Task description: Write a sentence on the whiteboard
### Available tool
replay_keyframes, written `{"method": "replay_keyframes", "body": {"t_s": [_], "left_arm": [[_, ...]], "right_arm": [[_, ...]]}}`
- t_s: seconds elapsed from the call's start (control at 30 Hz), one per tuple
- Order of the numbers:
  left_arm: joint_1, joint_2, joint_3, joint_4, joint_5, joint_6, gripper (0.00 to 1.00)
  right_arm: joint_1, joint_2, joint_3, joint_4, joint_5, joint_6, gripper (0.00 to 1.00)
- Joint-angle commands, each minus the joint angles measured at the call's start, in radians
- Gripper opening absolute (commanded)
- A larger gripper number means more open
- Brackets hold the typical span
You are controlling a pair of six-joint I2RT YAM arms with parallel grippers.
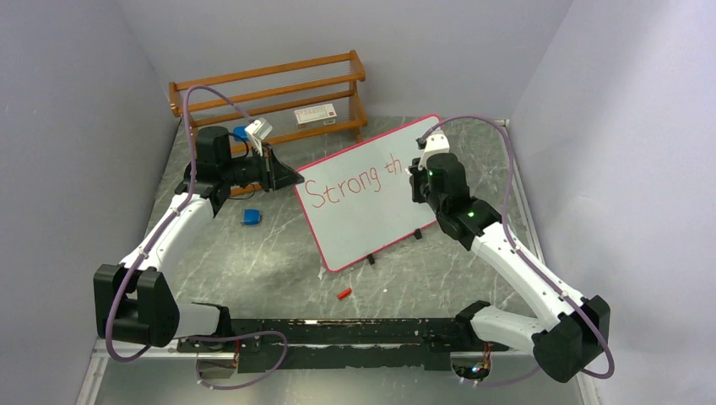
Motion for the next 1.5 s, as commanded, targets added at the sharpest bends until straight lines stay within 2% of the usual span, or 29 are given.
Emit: {"method": "replay_keyframes", "body": {"t_s": [0.0,0.63,1.1,1.47], "left_arm": [[-0.034,0.029,-0.013,-0.088,-0.046,0.080,0.05],[-0.032,0.036,-0.001,-0.109,-0.052,0.094,0.05],[-0.033,0.037,-0.003,-0.103,-0.048,0.091,0.05],[-0.033,0.039,-0.003,-0.102,-0.047,0.090,0.05]], "right_arm": [[-0.039,-0.010,0.038,0.024,-0.012,-0.022,0.00],[-0.113,0.030,0.047,0.096,-0.182,-0.052,0.00],[-0.112,0.057,0.068,0.108,-0.175,-0.052,0.00],[-0.112,0.049,0.022,0.073,-0.154,-0.034,0.00]]}}
